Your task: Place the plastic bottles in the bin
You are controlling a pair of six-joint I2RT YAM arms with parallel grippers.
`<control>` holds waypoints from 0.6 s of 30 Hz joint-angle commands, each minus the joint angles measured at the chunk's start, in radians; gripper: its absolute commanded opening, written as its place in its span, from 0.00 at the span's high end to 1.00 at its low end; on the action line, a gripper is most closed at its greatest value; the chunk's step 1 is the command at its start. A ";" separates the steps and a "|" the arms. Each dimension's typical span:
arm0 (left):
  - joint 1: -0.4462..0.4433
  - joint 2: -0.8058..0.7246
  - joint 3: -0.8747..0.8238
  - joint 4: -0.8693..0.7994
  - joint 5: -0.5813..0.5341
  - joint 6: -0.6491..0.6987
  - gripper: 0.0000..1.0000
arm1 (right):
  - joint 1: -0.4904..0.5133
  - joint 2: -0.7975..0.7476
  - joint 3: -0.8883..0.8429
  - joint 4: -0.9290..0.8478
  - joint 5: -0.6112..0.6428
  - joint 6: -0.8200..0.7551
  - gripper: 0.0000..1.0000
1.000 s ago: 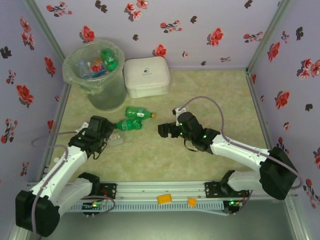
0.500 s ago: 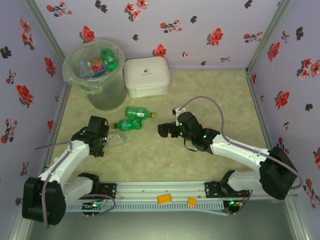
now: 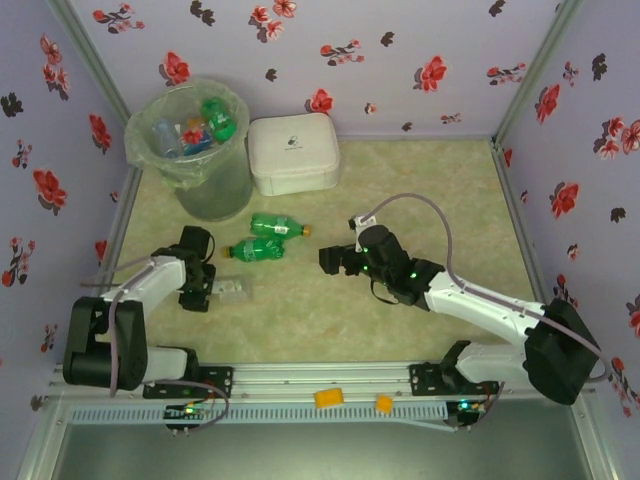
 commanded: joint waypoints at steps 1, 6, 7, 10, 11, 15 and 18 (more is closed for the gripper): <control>0.012 0.004 0.026 0.179 -0.011 0.044 0.54 | -0.010 -0.015 -0.005 -0.007 0.027 -0.008 0.00; 0.015 -0.095 0.066 0.139 -0.052 0.134 0.69 | -0.010 -0.015 -0.002 0.017 -0.013 -0.015 0.00; 0.015 -0.123 0.086 0.122 -0.068 0.169 0.69 | -0.011 -0.013 -0.002 0.028 -0.030 -0.019 0.00; 0.013 -0.218 0.149 0.113 -0.089 0.291 0.69 | -0.010 -0.004 0.001 0.056 -0.074 -0.025 0.01; 0.012 -0.248 0.169 0.119 -0.094 0.326 0.69 | -0.010 -0.001 0.004 0.061 -0.080 -0.026 0.00; -0.009 -0.345 0.274 0.152 -0.102 0.482 0.74 | -0.010 0.022 0.017 0.076 -0.089 -0.024 0.00; -0.043 -0.350 0.390 0.175 -0.085 0.598 0.75 | -0.011 0.046 0.031 0.077 -0.088 -0.019 0.00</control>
